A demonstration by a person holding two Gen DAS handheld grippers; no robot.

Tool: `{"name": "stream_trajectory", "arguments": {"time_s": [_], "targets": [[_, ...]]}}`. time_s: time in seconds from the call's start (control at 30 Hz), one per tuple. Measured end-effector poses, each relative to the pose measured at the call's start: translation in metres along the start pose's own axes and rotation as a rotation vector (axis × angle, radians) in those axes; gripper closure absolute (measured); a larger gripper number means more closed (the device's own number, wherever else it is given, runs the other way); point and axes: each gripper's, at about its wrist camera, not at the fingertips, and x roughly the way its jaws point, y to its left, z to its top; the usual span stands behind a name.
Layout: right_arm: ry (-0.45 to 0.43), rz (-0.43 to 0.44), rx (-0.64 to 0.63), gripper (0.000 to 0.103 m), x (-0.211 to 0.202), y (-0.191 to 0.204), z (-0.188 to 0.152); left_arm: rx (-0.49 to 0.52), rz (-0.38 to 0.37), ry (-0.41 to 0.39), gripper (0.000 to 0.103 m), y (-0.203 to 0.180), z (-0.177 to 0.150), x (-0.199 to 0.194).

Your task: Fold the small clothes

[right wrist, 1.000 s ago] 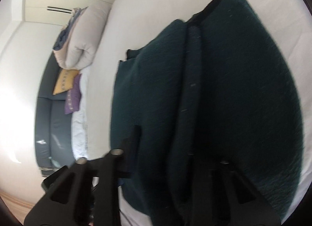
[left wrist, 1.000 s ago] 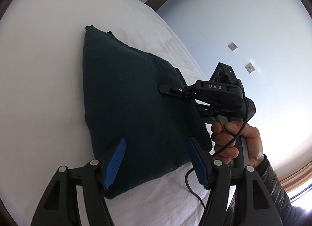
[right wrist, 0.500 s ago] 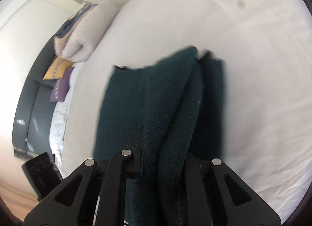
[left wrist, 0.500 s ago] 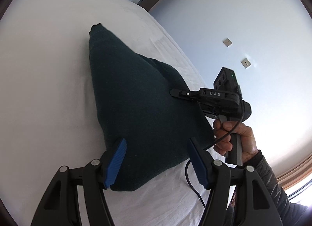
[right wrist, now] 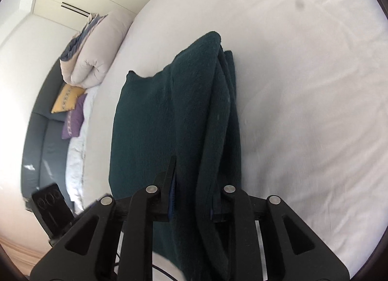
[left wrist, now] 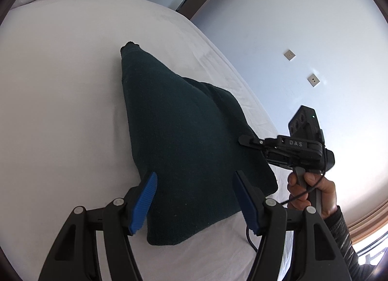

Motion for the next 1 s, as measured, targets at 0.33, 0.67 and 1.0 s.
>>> {"name": "stream_trajectory", "arguments": {"time_s": [0.33, 0.67, 1.0], "targets": [[-0.037, -0.079, -0.009, 0.058, -0.051, 0.001, -0.048, 0.029, 0.031, 0.033, 0.036, -0.009, -0.001, 0.019], [-0.063, -0.166, -0.053, 0.09, -0.074, -0.02, -0.089, 0.068, 0.068, 0.034, 0.036, -0.02, -0.007, 0.018], [-0.06, -0.158, -0.055, 0.09, -0.075, -0.044, -0.09, 0.254, 0.18, 0.002, 0.047, -0.053, 0.05, 0.047]]}}
